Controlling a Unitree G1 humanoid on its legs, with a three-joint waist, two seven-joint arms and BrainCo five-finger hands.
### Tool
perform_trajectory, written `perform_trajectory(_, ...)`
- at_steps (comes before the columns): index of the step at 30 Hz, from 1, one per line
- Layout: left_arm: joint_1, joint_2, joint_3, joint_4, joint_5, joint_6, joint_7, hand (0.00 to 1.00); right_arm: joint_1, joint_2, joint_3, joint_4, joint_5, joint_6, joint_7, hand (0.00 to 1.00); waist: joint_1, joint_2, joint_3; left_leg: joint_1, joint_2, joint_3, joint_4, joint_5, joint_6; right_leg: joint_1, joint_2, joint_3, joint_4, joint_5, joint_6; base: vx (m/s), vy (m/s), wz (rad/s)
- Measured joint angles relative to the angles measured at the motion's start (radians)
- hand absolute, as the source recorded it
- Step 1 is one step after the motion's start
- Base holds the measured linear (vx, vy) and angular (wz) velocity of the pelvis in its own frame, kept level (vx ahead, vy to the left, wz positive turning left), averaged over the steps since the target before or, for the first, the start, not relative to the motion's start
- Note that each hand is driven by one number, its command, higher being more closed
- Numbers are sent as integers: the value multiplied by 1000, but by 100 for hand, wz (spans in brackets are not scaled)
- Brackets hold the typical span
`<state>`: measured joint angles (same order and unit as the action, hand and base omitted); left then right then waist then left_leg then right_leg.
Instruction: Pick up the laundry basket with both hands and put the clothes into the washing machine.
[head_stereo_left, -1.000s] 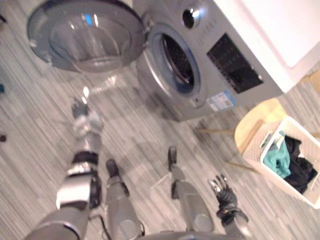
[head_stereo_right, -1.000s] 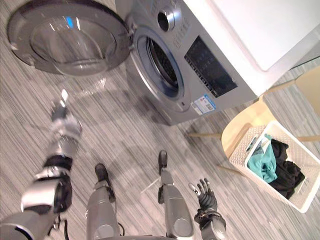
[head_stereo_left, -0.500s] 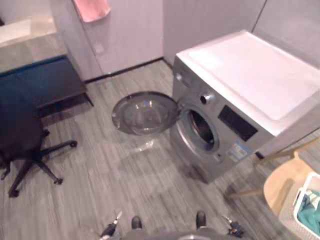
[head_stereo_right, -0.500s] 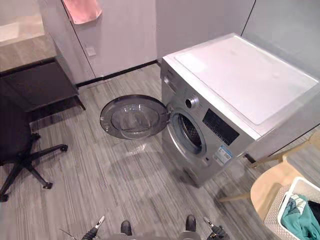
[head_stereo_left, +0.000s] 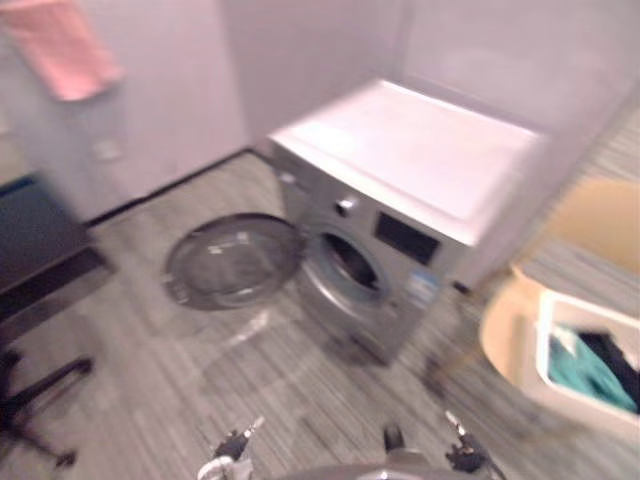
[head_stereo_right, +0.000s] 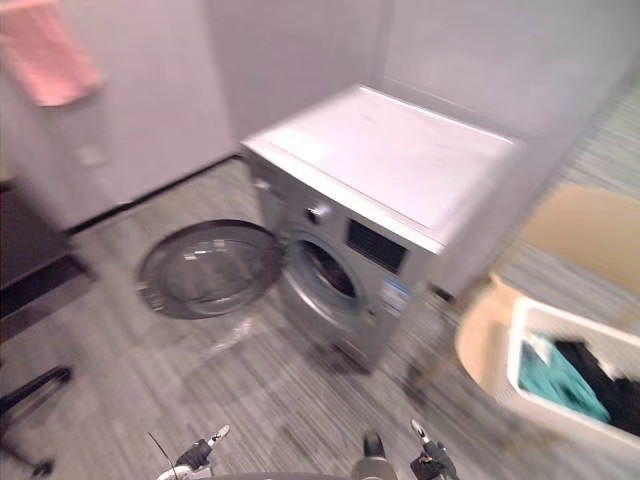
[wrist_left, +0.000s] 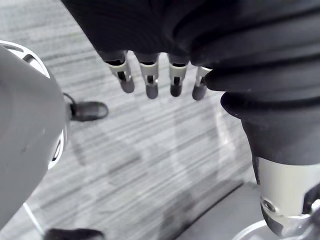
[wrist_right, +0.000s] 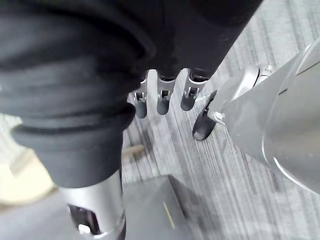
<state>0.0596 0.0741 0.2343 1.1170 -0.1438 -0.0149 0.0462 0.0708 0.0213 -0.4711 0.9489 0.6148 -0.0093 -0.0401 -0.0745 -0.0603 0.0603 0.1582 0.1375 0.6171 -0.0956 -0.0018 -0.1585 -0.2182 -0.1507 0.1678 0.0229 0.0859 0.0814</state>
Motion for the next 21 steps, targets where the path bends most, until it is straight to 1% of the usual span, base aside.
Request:
perform_trajectory(1,0,7,0,5,6,1,0,0,7,9,2,-23,2,-5,-2,0,-7,-4,6,1,4,43,2,2,2,-3,7,-19,-27,-20,-42,-91,-53,-197)
perform_trajectory(2,-2,5,-4,7,24,5,1,0,7,11,5,-46,2,-17,-5,0,-16,33,28,12,58,135,10,19,14,-16,27,-126,-24,-72,-109,-21,-96,-176)
perform_trajectory(3,-8,-3,17,9,39,5,4,0,15,12,8,-60,2,-20,-16,0,-25,46,31,20,117,186,50,12,4,-53,29,-263,128,-57,-133,43,-102,-156)
perform_trajectory(4,-13,-1,16,9,40,4,6,0,25,13,9,-64,1,-22,-24,0,-20,43,30,27,131,195,73,4,-6,-55,12,-339,209,-59,-142,148,-114,-111)
perform_trajectory(5,-13,4,11,-1,39,4,8,0,46,16,11,-68,0,-29,-29,0,-19,18,19,43,126,218,114,-13,-24,-39,-28,-441,286,-11,-179,144,-161,-128)
perform_trajectory(6,-11,8,11,-2,38,5,13,0,43,10,33,-66,-3,-37,-35,0,-5,7,11,52,143,260,177,-29,-16,-46,-23,-512,288,2,-185,67,-197,-151)
perform_trajectory(7,-37,-2,-11,12,33,4,11,0,23,2,61,-66,-18,-47,-42,0,-1,4,15,28,131,232,182,-81,2,-23,-7,-525,198,47,-192,-43,-150,-138)
perform_trajectory(8,-57,-16,-19,14,29,3,11,0,12,-17,56,-63,-25,-50,-44,0,2,34,28,13,120,205,130,-39,45,-17,-7,-541,172,35,-189,-38,-30,-66)
perform_trajectory(9,-92,-34,-50,10,10,-6,10,0,0,-32,35,-26,-38,-44,-52,0,-7,35,35,16,106,223,126,-34,8,-29,-93,-666,357,-138,-124,17,-27,-12)
perform_trajectory(10,-99,-30,-70,5,-2,-7,11,0,7,-31,31,-5,-40,-37,-53,0,-5,34,34,19,108,215,143,-36,7,-10,-115,-697,384,-176,-86,99,-137,9)
perform_trajectory(11,-107,-9,-77,-10,-17,-11,11,0,7,-26,25,35,-59,-17,-54,0,1,25,34,22,125,208,168,-42,-1,39,-92,-712,316,-196,-47,77,-185,4)
perform_trajectory(12,-110,-13,-75,-10,-24,-12,12,0,3,-31,21,52,-69,-10,-53,0,5,45,39,22,149,208,180,-45,-8,62,-51,-714,273,-170,-57,14,-208,-17)
perform_trajectory(13,-107,-13,-72,-10,-24,-12,14,0,-15,-32,11,75,-80,-4,-53,0,12,81,41,10,196,208,196,-41,-14,108,25,-718,153,-127,-68,-28,-132,-21)
perform_trajectory(15,-104,-11,-62,-10,-24,-11,24,0,-35,-30,0,95,-91,2,-54,0,9,97,42,4,234,207,230,-38,-19,142,71,-724,79,-100,-79,-14,-122,-12)
perform_trajectory(17,-106,-13,-24,-14,-41,-11,31,0,-39,-30,-1,97,-107,16,-58,0,8,92,44,-2,292,206,307,-35,-19,181,114,-727,31,-99,-88,-7,-85,1)
perform_trajectory(18,-102,-13,-20,-18,-49,-12,35,0,-38,-30,0,97,-110,16,-60,0,9,87,44,-5,311,206,341,-35,-19,189,124,-726,21,-98,-92,13,-106,-17)
perform_trajectory(19,-92,-18,13,-19,-65,-10,44,0,-44,-31,7,96,-115,15,-64,0,12,81,47,-21,371,207,455,-35,-17,205,147,-710,9,-102,-103,29,-98,-28)
perform_trajectory(20,-85,-20,16,-19,-71,-10,46,0,-45,-32,13,96,-116,14,-64,0,14,87,52,-28,400,206,511,-30,0,215,155,-702,7,-106,-110,56,-121,-46)
perform_trajectory(21,-71,-21,24,-19,-80,-9,47,0,-44,-33,22,96,-116,14,-64,0,21,85,56,-40,442,203,608,-19,73,231,166,-680,7,-113,-119,67,-100,-58)
